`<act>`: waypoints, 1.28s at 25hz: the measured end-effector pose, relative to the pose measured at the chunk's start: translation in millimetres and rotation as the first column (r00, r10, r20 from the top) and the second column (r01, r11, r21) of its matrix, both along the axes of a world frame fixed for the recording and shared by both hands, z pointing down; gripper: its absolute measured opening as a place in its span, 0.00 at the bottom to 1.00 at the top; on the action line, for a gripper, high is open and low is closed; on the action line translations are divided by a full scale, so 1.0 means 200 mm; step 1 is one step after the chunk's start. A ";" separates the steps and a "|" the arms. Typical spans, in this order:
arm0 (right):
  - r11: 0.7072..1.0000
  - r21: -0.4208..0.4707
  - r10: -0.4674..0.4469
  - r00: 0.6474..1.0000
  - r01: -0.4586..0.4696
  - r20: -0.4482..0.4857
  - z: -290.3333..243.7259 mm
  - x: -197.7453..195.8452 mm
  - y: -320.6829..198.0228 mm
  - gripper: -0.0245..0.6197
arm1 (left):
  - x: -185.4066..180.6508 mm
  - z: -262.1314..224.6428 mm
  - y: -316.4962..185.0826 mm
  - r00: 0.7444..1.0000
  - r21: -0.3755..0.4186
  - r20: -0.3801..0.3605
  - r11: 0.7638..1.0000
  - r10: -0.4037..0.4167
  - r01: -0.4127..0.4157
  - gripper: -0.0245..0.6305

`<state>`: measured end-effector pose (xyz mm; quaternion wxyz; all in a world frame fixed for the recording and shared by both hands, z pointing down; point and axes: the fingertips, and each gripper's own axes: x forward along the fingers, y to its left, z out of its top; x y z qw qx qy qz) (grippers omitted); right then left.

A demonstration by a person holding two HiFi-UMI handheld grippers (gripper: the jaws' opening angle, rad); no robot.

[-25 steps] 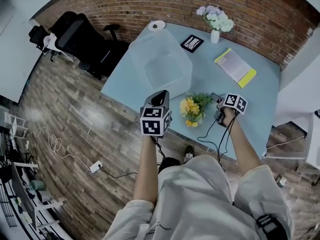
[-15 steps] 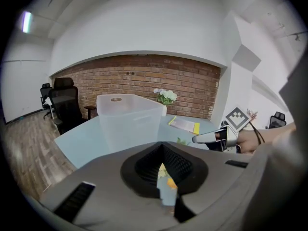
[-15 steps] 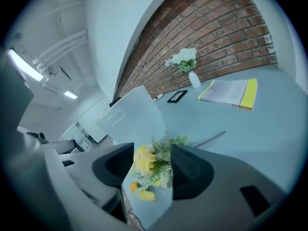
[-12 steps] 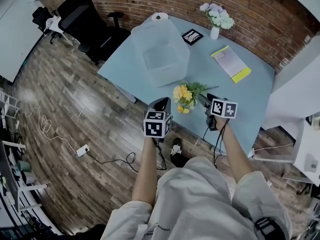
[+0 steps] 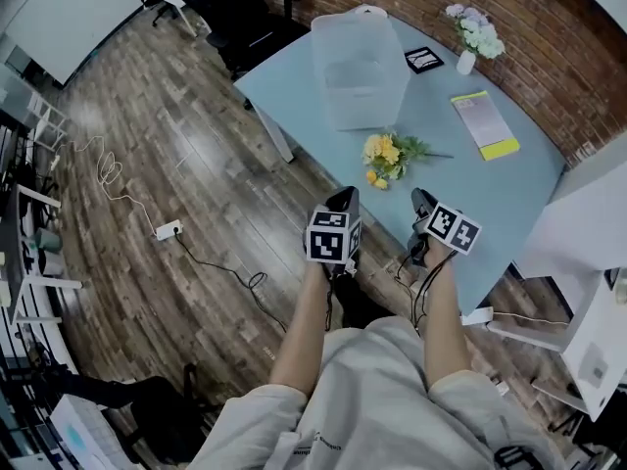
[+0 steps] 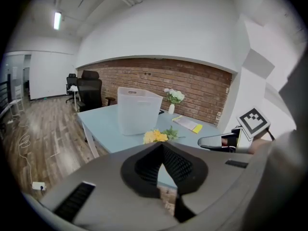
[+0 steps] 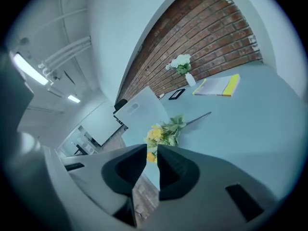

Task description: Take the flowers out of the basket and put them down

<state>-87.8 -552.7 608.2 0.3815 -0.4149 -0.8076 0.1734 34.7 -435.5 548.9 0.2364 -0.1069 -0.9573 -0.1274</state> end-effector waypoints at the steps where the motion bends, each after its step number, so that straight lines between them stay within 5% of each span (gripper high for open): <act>1: 1.000 0.009 0.004 1.000 -0.005 0.009 0.00 0.03 -0.04 0.17 | 0.03 0.00 -0.03 1.000 0.001 0.000 1.000 -0.014 0.014 0.07; 7: 0.999 -0.049 -0.005 0.999 0.008 0.051 -0.12 0.20 -0.21 0.06 | 0.26 -0.01 -0.21 0.994 0.044 0.028 0.993 -0.110 0.109 0.07; 11: 0.994 0.020 -0.110 0.978 0.108 0.179 -0.22 0.23 -0.25 0.06 | 0.30 0.03 -0.36 0.993 0.033 0.017 0.992 -0.120 0.120 0.07; 16: 0.960 -0.136 -0.216 0.957 0.245 0.195 -0.32 0.25 -0.22 0.06 | 0.22 0.03 -0.44 0.989 0.002 0.012 0.989 -0.146 0.146 0.07; 25: 0.901 0.141 -0.434 0.861 0.411 0.265 -0.26 0.14 -0.22 0.06 | 0.09 -0.13 -0.42 0.955 -0.009 0.043 0.956 -0.294 0.294 0.07; 32: 0.904 0.187 -0.421 0.874 0.383 0.242 -0.15 0.03 -0.34 0.06 | 0.05 -0.05 -0.56 0.944 -0.024 0.003 0.944 -0.330 0.330 0.07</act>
